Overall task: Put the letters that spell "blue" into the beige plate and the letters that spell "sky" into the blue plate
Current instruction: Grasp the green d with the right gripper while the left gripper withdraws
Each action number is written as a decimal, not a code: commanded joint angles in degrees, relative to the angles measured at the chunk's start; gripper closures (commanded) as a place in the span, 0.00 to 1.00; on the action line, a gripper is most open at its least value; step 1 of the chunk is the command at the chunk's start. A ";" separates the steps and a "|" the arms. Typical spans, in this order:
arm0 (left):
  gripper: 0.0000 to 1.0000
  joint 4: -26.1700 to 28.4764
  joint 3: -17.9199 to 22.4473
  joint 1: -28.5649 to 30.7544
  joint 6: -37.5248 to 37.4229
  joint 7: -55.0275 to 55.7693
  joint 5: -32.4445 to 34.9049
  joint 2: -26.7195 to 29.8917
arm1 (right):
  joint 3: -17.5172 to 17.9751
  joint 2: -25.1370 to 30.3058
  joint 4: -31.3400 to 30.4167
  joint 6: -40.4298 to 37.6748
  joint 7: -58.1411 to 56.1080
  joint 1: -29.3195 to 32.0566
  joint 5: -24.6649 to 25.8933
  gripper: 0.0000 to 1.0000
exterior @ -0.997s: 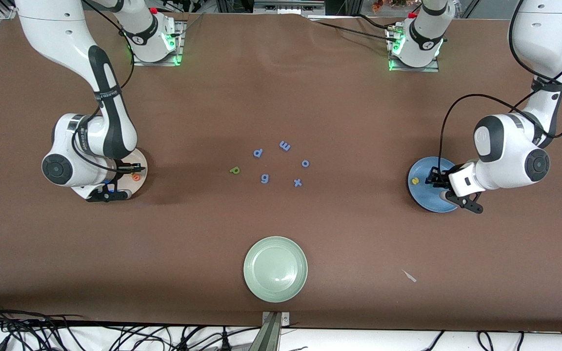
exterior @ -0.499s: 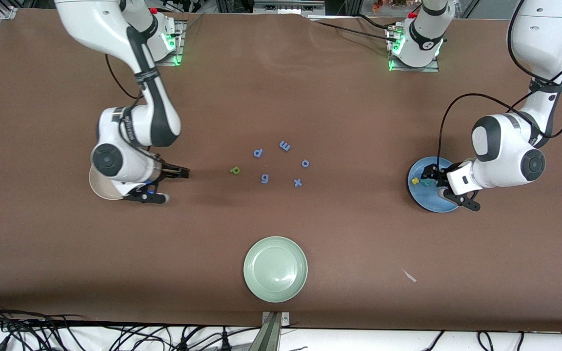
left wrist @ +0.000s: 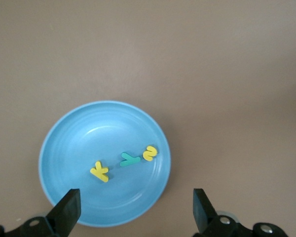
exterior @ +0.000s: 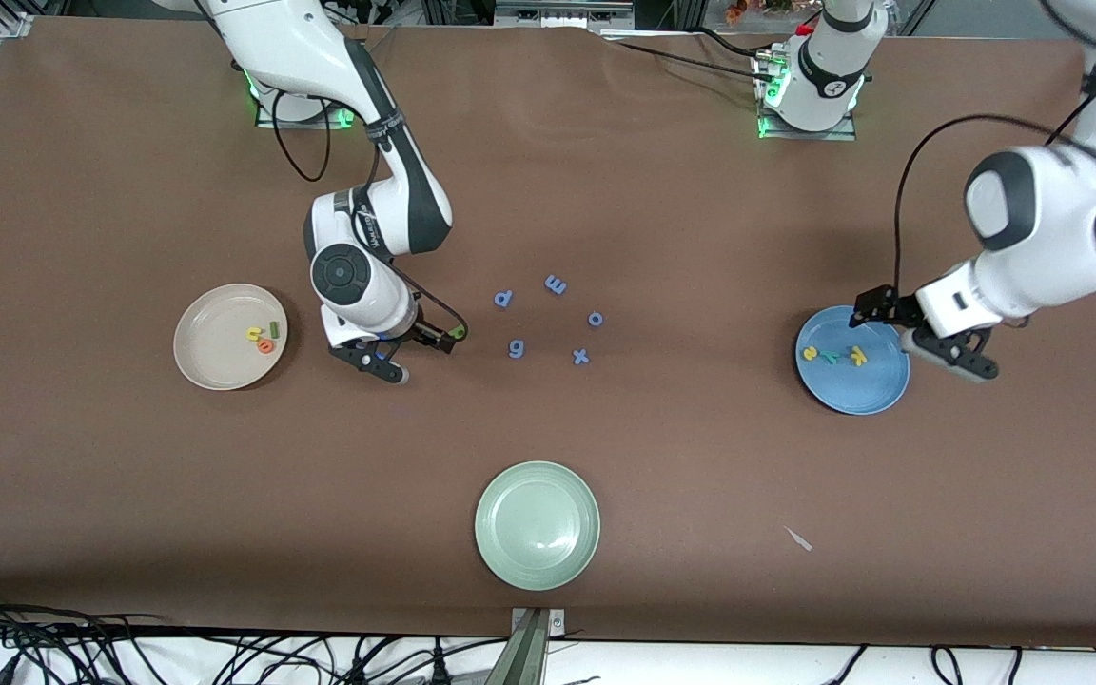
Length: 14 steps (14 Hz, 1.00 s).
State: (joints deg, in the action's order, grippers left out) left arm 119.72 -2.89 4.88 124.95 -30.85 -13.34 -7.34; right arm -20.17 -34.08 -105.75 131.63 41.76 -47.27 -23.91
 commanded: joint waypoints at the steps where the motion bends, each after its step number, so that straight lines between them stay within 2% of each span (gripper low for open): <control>1: 0.00 2.02 -0.10 -0.22 -5.93 2.18 1.83 10.47 | 1.27 0.33 -0.07 0.21 7.78 0.16 -3.25 0.00; 3: 0.00 -0.26 -0.36 -0.49 -10.75 4.74 6.19 15.05 | 1.36 0.24 -0.07 1.51 10.09 -0.36 -3.77 0.00; 5: 0.00 -5.52 -0.45 -1.71 -19.08 7.01 9.12 17.78 | 2.32 -0.89 -0.07 5.02 14.38 -1.41 -3.95 0.00; 8: 0.00 -16.33 -1.15 -1.89 -33.77 15.18 11.74 18.06 | 2.42 -1.86 -0.15 6.62 15.81 -2.47 -3.95 0.00; 10: 0.00 -20.12 -3.17 -1.98 -37.40 18.00 14.91 18.15 | 2.42 -2.65 -0.15 6.88 15.72 -2.47 -3.95 0.01; 13: 0.00 -20.58 -3.79 -2.07 -37.68 23.45 14.84 16.57 | 2.42 -3.45 -0.15 8.20 15.19 -2.47 -3.95 0.15; 14: 0.00 -20.75 -3.88 -2.16 -37.76 24.25 14.66 16.39 | 2.42 -3.71 -0.15 8.20 14.67 -2.47 -3.95 0.23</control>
State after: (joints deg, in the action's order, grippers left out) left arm 100.98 -6.62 3.33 87.95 -9.44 -0.13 11.67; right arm -17.51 -37.47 -105.78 139.01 57.24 -49.43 -26.70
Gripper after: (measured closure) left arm 0.000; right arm 0.110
